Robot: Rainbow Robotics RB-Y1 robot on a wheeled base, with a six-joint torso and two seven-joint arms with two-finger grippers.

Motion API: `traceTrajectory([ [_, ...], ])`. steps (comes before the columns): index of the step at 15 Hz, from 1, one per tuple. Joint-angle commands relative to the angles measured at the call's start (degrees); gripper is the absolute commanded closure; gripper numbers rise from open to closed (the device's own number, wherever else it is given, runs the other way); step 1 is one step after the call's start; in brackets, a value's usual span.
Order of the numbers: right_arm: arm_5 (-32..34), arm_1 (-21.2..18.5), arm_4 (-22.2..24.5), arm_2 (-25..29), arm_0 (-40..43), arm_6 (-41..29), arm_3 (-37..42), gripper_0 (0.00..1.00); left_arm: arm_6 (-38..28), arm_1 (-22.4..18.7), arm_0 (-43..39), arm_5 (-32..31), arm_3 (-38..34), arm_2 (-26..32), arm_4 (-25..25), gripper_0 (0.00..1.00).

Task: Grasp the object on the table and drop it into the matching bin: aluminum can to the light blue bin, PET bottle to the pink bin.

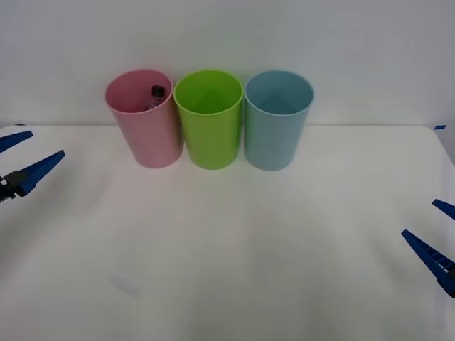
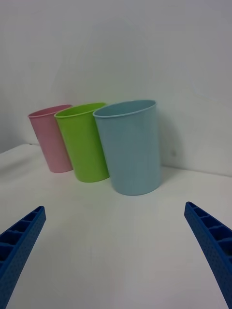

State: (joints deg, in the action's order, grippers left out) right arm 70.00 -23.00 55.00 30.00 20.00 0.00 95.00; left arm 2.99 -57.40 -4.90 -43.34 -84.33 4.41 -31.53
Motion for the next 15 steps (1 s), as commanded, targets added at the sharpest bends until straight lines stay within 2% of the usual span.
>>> traceTrajectory([
  [1, 0.0, 0.0, 0.0, 0.0, 0.0, 0.0, 0.0, 0.0, 0.7, 0.0, -4.2, -5.1, 0.0, 4.0, -1.6, 0.0],
  [4, 0.0, 0.0, 0.0, 0.0, 0.0, 0.0, 0.0, 0.0, 1.1, 1.1, -9.1, -10.0, 0.0, 8.9, -4.8, 0.0],
  [8, 0.0, 0.0, 0.0, 0.0, 0.0, 0.0, 0.0, 0.0, 1.1, 7.3, -12.5, -16.4, 0.0, 16.9, -10.7, 0.0],
  [15, 0.0, 0.0, 0.0, 0.0, 0.0, 0.0, 0.0, 0.0, 2.6, 7.9, -19.3, -17.8, 0.0, 19.1, -10.7, 0.0],
])
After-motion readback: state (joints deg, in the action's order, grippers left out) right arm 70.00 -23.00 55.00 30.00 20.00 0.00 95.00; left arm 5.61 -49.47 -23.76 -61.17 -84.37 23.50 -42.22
